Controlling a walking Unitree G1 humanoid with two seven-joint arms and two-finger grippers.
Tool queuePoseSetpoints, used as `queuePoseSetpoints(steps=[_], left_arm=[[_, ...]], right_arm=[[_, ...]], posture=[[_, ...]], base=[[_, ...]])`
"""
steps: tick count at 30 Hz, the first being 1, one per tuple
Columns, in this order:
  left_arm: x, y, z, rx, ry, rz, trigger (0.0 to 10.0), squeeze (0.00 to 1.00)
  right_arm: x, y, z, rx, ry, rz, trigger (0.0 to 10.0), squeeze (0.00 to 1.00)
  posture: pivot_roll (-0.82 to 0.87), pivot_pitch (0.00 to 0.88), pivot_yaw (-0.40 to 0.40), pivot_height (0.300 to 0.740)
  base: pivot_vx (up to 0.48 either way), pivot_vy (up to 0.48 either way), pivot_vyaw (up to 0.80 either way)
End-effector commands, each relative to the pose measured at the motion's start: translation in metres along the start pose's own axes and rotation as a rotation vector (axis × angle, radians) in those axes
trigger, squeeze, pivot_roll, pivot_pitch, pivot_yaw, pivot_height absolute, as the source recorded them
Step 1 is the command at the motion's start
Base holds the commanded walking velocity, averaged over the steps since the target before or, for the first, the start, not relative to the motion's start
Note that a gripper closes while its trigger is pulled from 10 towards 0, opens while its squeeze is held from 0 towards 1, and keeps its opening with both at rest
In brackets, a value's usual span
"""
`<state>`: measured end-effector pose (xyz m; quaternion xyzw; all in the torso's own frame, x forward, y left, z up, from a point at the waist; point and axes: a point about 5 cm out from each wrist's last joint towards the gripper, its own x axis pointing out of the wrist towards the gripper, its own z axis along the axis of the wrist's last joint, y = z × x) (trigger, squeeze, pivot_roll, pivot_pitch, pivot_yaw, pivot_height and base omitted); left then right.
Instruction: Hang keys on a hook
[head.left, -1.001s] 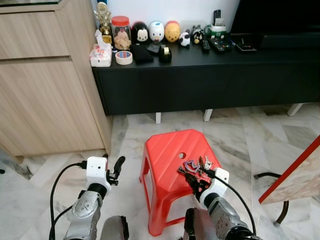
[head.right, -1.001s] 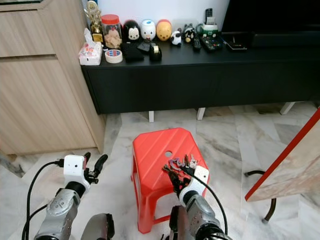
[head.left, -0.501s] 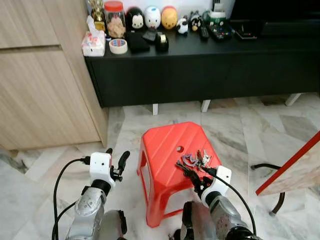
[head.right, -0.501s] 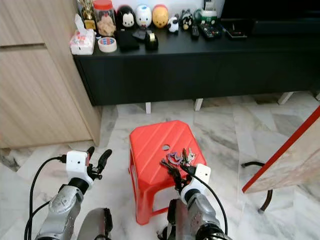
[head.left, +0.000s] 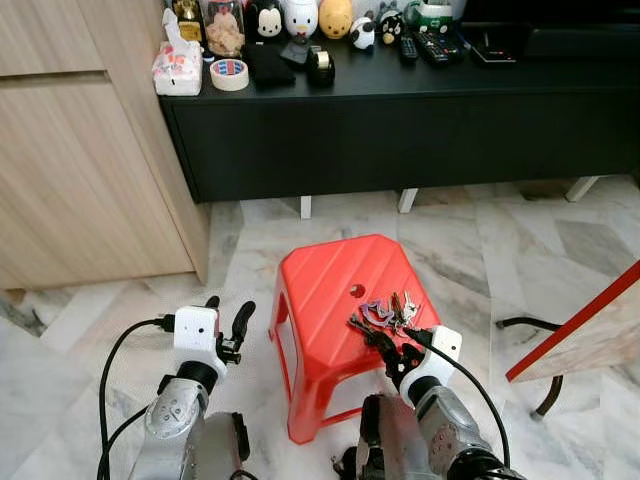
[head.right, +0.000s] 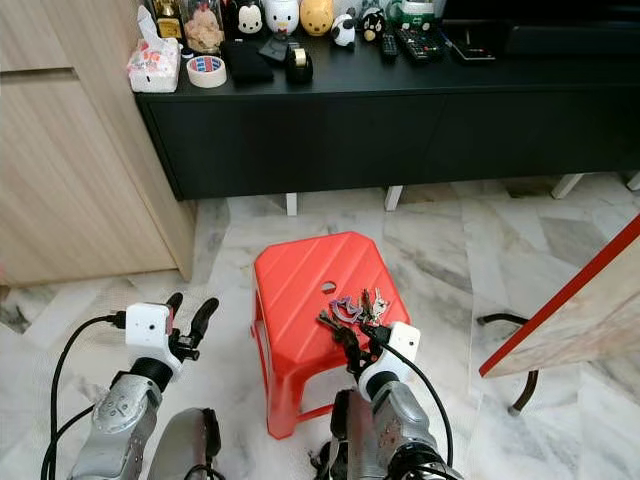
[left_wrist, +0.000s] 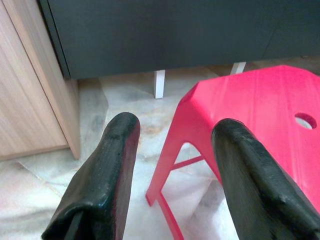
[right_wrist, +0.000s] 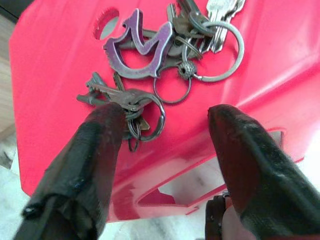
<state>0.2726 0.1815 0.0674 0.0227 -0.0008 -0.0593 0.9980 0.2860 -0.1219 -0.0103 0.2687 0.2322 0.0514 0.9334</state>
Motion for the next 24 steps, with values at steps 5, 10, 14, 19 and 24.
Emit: queuePoseSetpoints(steps=[5,10,14,19,24], left_arm=[[0.0000,-0.0034,0.0020,0.021,0.005,-0.012,10.0,0.00],[0.0007,-0.0049,0.0023,0.022,0.006,-0.015,10.0,0.00],[0.0012,-0.0055,0.0017,0.025,0.009,-0.014,10.0,0.00],[-0.0001,-0.0059,0.0015,0.061,0.012,-0.028,10.0,0.00],[-0.0009,-0.0061,0.0022,0.060,0.012,-0.024,10.0,0.00]], right_arm=[[0.0005,-0.0010,0.0008,-0.005,0.011,-0.009,0.7,0.00],[0.0005,-0.0020,0.0018,-0.014,0.011,-0.011,1.8,0.00],[0.0002,-0.0020,0.0006,-0.017,0.017,-0.013,4.3,0.00],[0.0003,-0.0004,-0.0018,-0.023,0.027,-0.012,10.0,0.00],[0.0017,0.0049,0.0000,-0.023,0.006,0.017,10.0,0.00]], posture=[[0.07,0.184,-0.089,0.579],[0.07,0.184,-0.089,0.579],[0.07,0.183,-0.089,0.579],[0.07,0.184,-0.090,0.579],[0.07,0.182,-0.090,0.579]], base=[[0.000,0.000,0.00],[0.000,0.000,0.00],[0.000,0.000,0.00],[0.000,0.000,0.00],[0.000,0.000,0.00]])
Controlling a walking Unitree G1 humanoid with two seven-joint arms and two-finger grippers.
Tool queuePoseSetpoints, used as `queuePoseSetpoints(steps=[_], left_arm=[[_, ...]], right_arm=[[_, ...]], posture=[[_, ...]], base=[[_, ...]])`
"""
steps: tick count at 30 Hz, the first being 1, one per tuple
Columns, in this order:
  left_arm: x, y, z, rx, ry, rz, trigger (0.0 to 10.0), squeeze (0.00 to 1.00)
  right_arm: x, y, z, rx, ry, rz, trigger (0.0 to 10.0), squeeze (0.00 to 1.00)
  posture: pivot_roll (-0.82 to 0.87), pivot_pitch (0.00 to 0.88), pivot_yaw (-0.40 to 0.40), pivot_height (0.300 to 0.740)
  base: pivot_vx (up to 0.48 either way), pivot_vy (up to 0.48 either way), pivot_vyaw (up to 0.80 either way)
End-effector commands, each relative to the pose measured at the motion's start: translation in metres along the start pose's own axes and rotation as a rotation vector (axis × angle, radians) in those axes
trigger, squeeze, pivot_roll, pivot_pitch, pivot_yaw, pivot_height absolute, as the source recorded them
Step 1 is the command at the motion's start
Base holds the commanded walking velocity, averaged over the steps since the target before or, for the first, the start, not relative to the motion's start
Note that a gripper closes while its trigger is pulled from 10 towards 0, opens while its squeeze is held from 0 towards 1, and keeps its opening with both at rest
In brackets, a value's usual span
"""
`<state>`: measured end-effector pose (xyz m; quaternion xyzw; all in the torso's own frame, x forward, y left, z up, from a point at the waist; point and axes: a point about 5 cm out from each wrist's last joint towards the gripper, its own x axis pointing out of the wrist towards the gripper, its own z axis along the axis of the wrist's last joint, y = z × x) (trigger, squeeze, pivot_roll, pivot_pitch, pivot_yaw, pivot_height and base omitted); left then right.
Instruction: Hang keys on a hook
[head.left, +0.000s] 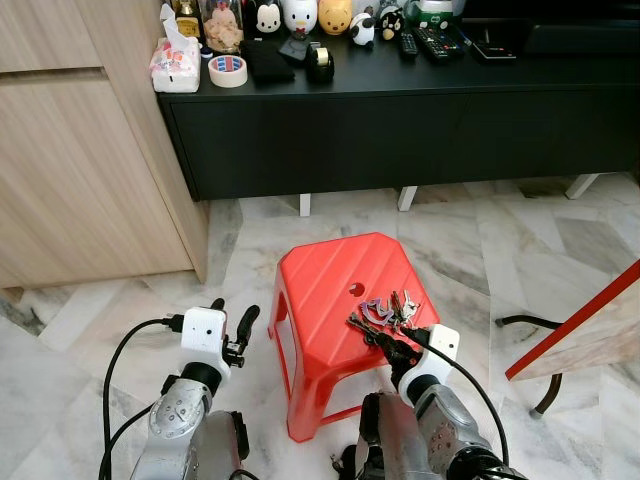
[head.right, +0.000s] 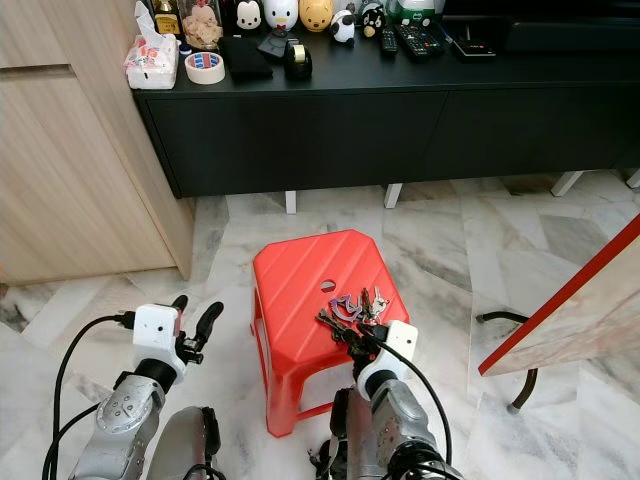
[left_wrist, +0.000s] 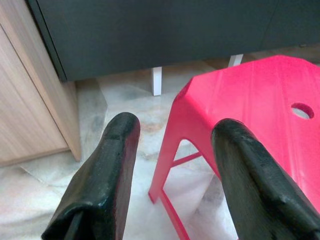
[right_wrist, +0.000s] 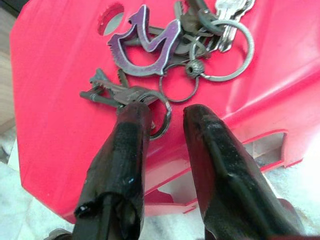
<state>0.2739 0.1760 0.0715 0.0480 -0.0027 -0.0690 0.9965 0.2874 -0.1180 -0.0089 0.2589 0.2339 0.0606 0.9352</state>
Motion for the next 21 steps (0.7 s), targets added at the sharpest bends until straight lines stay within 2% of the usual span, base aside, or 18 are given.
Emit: queuePoseSetpoints(steps=[1,6,17,18,21], left_arm=[[-0.003,-0.001,-0.002,0.009,0.013,-0.005,10.0,0.00],[0.000,-0.001,-0.001,0.009,0.011,-0.001,10.0,0.00],[0.003,-0.001,0.000,0.005,0.006,0.003,10.0,0.00],[0.003,-0.001,0.000,0.005,0.006,0.004,10.0,0.00],[0.003,0.000,0.000,0.004,0.006,0.005,10.0,0.00]], right_arm=[[0.000,0.001,0.000,0.000,-0.002,0.006,10.0,0.00],[0.003,0.009,0.008,0.020,-0.062,0.069,10.0,0.00],[0.002,0.011,0.012,0.029,-0.097,0.101,10.0,0.00],[0.001,0.009,0.011,0.042,-0.101,0.095,10.0,0.99],[0.000,0.004,0.006,0.066,-0.083,0.059,10.0,1.00]], posture=[[0.07,0.182,-0.090,0.579],[0.07,0.177,-0.090,0.579],[0.07,0.166,-0.089,0.579],[0.07,0.165,-0.089,0.579],[0.07,0.164,-0.087,0.579]], base=[[0.000,0.000,0.00],[0.000,0.000,0.00],[0.000,0.000,0.00],[0.000,0.000,0.00],[0.000,0.000,0.00]])
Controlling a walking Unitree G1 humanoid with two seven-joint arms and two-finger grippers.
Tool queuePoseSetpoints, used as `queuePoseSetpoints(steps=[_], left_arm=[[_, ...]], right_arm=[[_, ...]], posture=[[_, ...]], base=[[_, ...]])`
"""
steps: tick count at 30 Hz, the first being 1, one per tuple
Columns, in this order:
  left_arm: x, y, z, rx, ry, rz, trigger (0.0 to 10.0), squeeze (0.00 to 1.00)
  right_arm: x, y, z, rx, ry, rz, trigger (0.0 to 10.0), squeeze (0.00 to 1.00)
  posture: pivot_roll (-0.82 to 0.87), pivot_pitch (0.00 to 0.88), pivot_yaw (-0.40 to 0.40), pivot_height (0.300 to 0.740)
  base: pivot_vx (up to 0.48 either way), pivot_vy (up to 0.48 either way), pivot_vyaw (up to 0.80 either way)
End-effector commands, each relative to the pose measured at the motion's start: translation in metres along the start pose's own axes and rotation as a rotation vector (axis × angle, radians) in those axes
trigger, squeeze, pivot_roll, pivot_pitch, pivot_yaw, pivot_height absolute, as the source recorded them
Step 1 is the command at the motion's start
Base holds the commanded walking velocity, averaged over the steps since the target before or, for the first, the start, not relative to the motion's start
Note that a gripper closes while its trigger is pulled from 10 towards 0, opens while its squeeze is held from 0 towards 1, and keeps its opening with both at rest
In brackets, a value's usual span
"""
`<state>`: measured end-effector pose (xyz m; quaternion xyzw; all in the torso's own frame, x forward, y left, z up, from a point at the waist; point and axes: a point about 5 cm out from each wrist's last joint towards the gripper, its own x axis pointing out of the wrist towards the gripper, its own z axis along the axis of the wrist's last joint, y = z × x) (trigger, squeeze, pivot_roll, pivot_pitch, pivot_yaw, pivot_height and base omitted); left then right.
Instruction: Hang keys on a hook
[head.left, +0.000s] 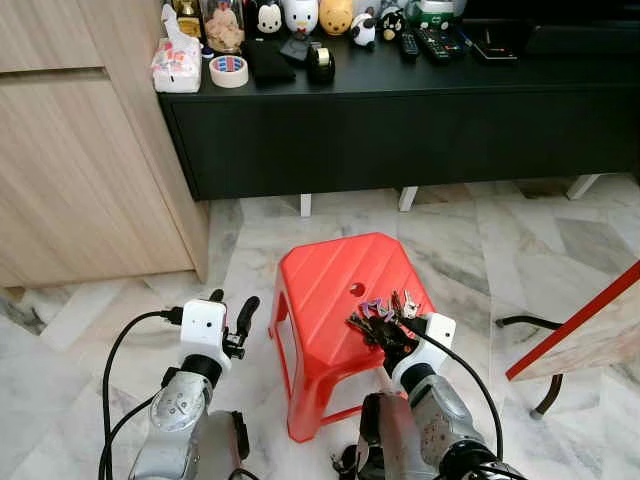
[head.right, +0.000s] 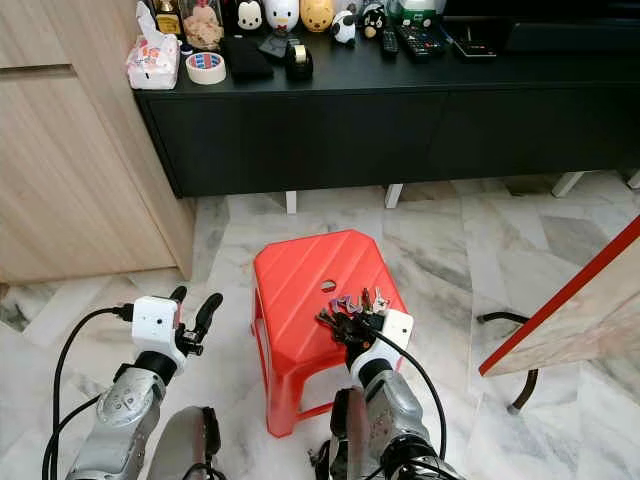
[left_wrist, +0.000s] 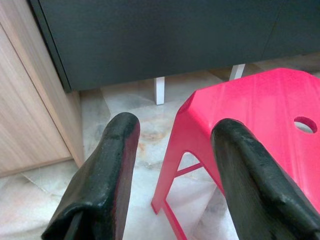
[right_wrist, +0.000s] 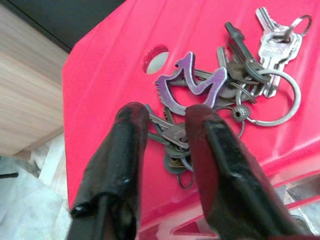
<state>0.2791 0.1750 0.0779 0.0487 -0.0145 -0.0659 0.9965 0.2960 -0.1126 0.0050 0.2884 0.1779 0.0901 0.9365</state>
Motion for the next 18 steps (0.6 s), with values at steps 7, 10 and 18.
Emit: queuePoseSetpoints(steps=[7,10,18], left_arm=[[-0.002,0.000,-0.006,0.000,0.030,-0.004,10.0,0.00],[-0.003,0.000,-0.006,-0.004,0.029,-0.001,10.0,0.00],[-0.003,0.003,-0.004,-0.012,0.026,0.008,10.0,0.00]], right_arm=[[-0.008,-0.012,-0.016,0.004,0.086,-0.081,10.0,1.00],[-0.009,-0.014,-0.019,-0.048,0.124,-0.115,10.0,1.00],[-0.004,-0.006,-0.014,-0.115,0.123,-0.078,10.0,0.00]], posture=[[0.07,0.169,-0.085,0.579],[0.08,0.172,-0.085,0.579],[0.08,0.184,-0.086,0.579]], base=[[0.000,0.000,0.00],[0.000,0.000,0.00],[0.000,0.000,0.00]])
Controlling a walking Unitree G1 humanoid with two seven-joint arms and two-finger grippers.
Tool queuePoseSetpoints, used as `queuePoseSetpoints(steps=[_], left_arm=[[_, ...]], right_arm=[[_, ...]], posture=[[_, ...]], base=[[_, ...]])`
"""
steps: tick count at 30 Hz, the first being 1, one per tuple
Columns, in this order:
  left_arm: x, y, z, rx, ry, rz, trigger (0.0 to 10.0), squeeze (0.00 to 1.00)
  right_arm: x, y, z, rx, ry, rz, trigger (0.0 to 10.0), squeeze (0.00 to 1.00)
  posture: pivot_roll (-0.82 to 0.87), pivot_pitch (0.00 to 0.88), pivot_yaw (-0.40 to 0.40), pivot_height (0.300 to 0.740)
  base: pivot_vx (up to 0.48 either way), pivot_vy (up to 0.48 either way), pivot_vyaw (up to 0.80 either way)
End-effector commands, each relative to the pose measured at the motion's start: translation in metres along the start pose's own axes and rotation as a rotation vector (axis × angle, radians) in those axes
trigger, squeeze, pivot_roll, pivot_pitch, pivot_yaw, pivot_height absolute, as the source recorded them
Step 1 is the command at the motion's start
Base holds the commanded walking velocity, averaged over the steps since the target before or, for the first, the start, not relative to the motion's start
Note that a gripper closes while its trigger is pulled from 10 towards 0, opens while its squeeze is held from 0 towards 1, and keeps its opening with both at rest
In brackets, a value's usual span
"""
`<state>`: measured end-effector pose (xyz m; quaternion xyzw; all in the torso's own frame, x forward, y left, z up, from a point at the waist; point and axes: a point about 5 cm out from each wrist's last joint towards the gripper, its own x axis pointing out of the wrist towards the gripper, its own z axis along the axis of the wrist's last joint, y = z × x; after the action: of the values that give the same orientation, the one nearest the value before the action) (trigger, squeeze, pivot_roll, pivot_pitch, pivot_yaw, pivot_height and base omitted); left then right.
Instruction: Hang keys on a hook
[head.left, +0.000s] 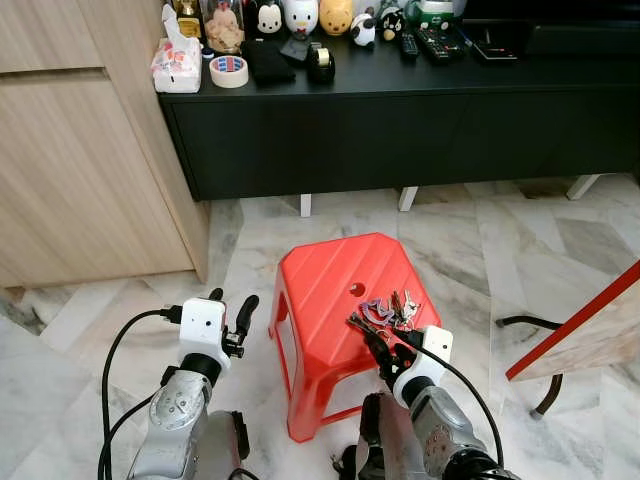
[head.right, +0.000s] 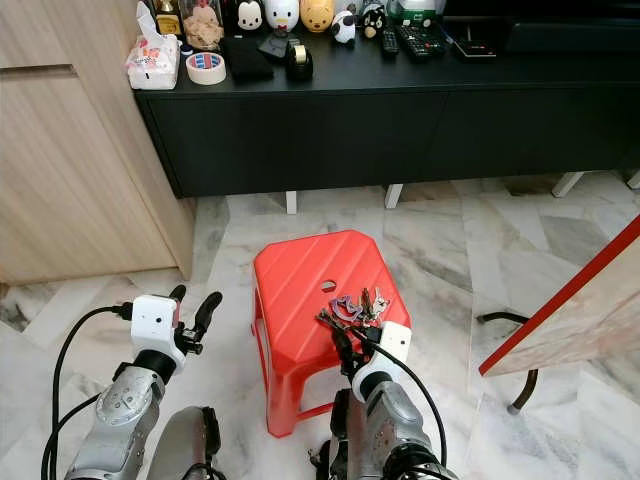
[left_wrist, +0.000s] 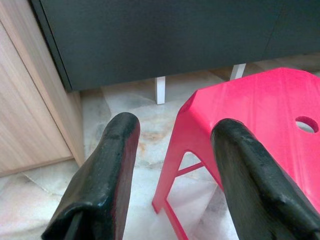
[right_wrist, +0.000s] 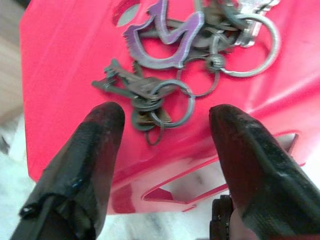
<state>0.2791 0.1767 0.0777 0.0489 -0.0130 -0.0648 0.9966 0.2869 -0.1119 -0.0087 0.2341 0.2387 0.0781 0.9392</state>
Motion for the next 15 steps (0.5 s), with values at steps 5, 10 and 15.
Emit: queuePoseSetpoints(steps=[5,10,15], left_arm=[[-0.0027,0.0015,-0.0041,-0.017,0.024,0.012,10.0,0.00],[-0.0019,0.0016,-0.0046,-0.027,0.023,0.017,10.0,0.00],[-0.0004,0.0025,-0.0036,-0.032,0.016,0.021,10.0,0.00]], right_arm=[[0.0002,0.0008,0.0004,-0.049,-0.002,-0.007,10.0,0.00],[-0.0031,-0.0031,-0.0033,-0.045,-0.009,-0.017,10.0,0.00],[-0.0041,-0.0050,-0.0024,-0.050,-0.024,-0.022,10.0,0.00]], posture=[[0.08,0.186,-0.086,0.579],[0.07,0.184,-0.085,0.579],[0.07,0.186,-0.083,0.579]], base=[[0.000,0.000,0.19],[0.000,0.000,0.64],[0.098,0.000,0.00]])
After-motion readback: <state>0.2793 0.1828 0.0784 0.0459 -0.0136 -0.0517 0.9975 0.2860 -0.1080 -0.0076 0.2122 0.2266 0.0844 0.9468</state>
